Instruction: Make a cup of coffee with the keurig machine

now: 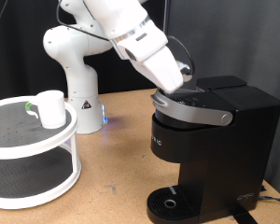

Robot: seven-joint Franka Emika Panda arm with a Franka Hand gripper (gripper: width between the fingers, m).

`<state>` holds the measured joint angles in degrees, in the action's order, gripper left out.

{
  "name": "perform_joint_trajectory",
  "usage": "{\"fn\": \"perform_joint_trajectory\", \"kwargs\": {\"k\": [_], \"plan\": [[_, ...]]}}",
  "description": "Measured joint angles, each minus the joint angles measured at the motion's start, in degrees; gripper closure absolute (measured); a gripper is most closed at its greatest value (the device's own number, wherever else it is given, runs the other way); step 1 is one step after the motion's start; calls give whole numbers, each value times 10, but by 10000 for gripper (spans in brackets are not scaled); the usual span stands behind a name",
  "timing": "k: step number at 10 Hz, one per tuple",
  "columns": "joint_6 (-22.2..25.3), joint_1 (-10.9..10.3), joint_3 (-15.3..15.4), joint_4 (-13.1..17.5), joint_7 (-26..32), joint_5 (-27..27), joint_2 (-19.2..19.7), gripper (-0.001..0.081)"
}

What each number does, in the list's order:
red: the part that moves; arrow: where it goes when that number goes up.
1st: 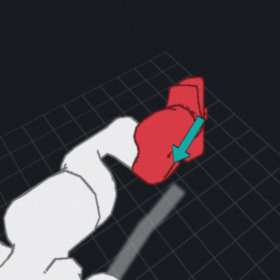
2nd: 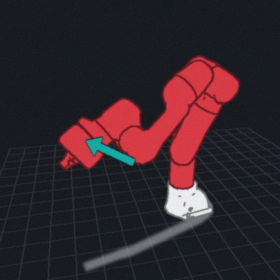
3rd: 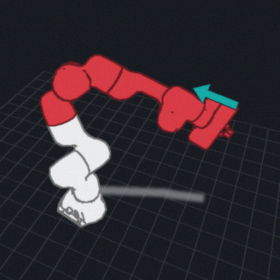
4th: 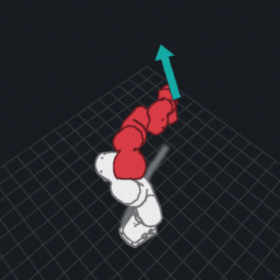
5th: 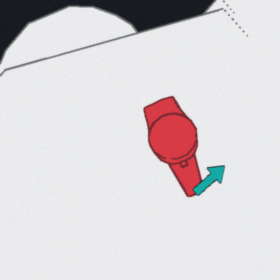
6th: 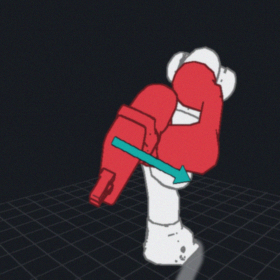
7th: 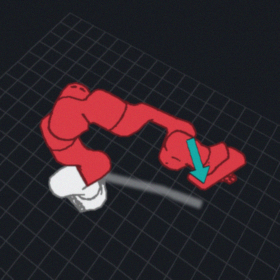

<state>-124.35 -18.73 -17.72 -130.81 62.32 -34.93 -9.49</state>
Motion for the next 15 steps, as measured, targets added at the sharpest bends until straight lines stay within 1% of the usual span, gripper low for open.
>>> {"fn": "perform_joint_trajectory", "kwargs": {"k": [3,5,7,9,10,13,15], "plan": [[-4,0,0,-3,10,-1,7,806],[-16,0,0,-9,26,-8,7,806],[-36,0,0,-21,51,-23,7,806],[-67,-1,0,-32,86,-56,4,806],[-72,-1,0,-36,95,-63,2,806],[-68,0,0,-37,95,-61,0,806],[-42,2,-3,-34,89,-56,-1,806]]}}
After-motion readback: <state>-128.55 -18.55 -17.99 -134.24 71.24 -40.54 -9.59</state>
